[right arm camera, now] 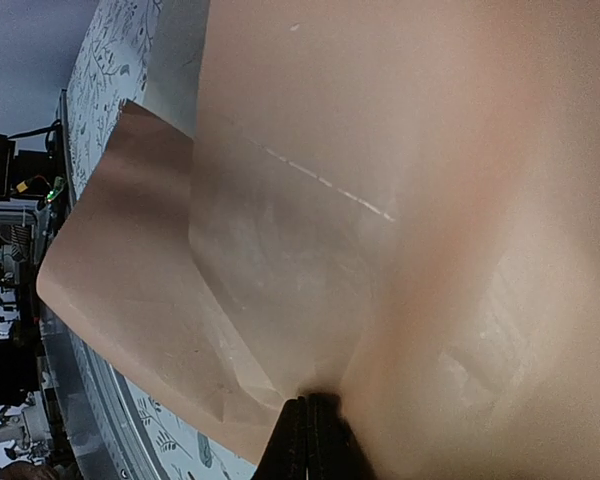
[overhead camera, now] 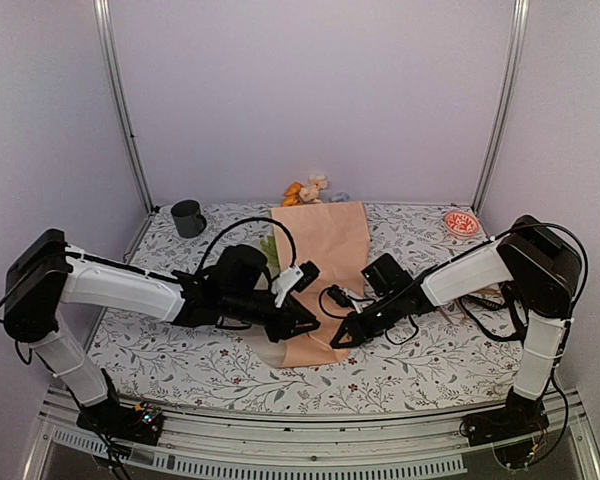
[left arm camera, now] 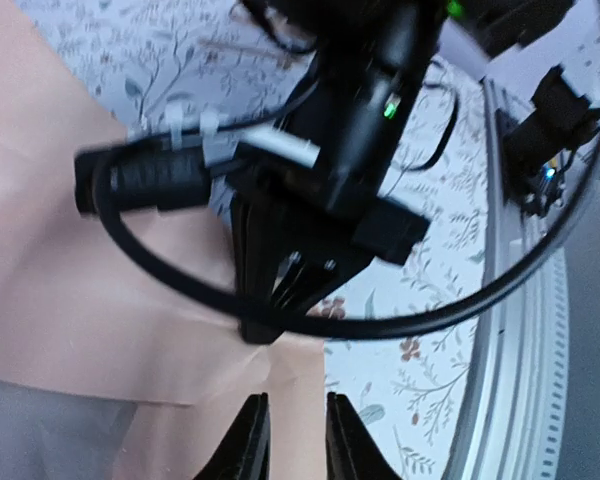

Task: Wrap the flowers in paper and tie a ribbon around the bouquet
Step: Press the fold line of the 2/3-folded wrapping paper.

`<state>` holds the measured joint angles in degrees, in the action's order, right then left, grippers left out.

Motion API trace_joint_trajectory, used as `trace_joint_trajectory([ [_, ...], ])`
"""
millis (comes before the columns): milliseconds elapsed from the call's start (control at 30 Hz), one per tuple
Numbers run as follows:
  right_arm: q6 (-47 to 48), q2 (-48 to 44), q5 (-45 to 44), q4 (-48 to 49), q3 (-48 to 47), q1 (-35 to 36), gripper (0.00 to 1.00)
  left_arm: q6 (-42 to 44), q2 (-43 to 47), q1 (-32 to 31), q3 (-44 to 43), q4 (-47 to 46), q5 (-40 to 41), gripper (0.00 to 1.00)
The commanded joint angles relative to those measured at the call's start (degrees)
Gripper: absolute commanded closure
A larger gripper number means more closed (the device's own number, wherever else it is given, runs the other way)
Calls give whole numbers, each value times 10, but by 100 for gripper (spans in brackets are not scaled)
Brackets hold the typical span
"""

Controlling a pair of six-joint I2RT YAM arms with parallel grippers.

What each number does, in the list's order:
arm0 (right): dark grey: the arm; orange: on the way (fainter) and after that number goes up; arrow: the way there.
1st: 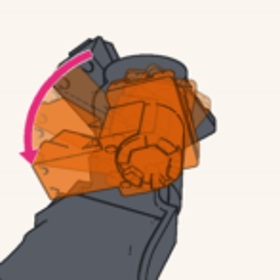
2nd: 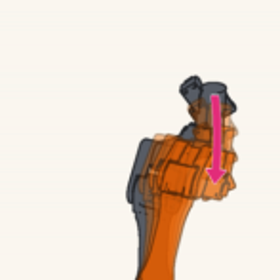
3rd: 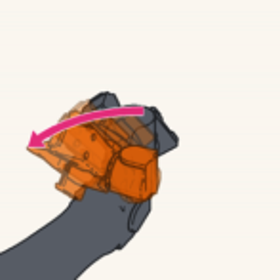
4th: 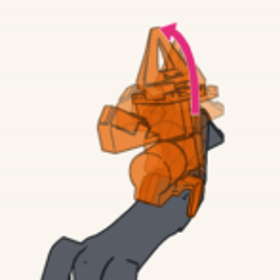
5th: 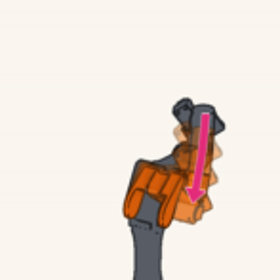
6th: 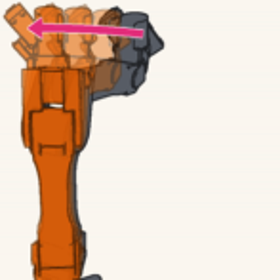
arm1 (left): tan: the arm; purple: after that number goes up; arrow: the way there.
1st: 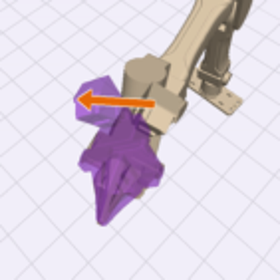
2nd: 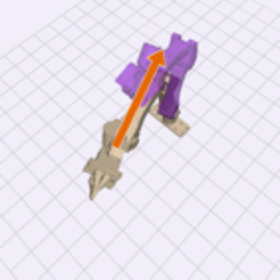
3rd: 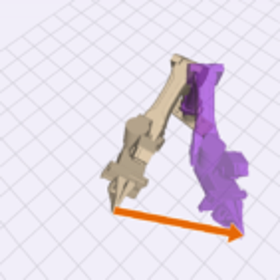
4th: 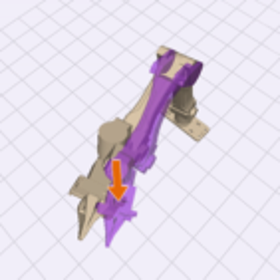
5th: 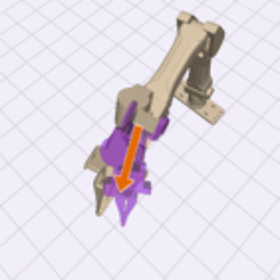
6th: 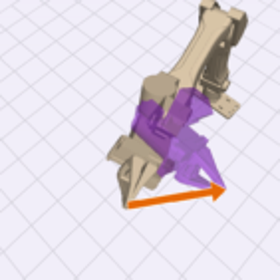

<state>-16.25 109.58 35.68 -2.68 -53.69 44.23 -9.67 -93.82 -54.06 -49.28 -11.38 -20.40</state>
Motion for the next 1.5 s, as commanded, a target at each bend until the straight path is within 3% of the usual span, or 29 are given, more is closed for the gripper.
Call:
trace_joint_trajectory([
  [0, -13, 18, -8, -41, 34, 8, 99, -1, -29, -12, 8, 29, 33, 82],
  [233, -26, 18, -5, -25, 46, 8, 99, -12, -110, -24, 10, 72, 20, 84],
  [433, -25, 15, -12, -24, 56, 8, 99, -25, -109, -32, 44, 118, 47, 85],
  [733, -16, 20, -11, -27, 57, 8, 99, -36, -2, -60, 108, 167, 81, 78],
  [967, -9, 20, -14, -34, 57, 8, 99, -58, 38, -64, 116, 176, 115, 81],
  [1100, -8, 22, -12, -36, 55, 8, 99, -3, 99, -111, 92, 160, 162, 77],
  [1233, -8, 23, -12, -37, 54, 8, 99, 41, 102, -151, 61, 128, 172, 78],
  [1367, -9, 24, -8, -40, 52, 8, 99, 6, 90, -125, 60, 105, 204, 87],
  [1467, -9, 23, -6, -40, 52, 8, 99, -81, 139, -45, 93, 79, 210, 83],
])
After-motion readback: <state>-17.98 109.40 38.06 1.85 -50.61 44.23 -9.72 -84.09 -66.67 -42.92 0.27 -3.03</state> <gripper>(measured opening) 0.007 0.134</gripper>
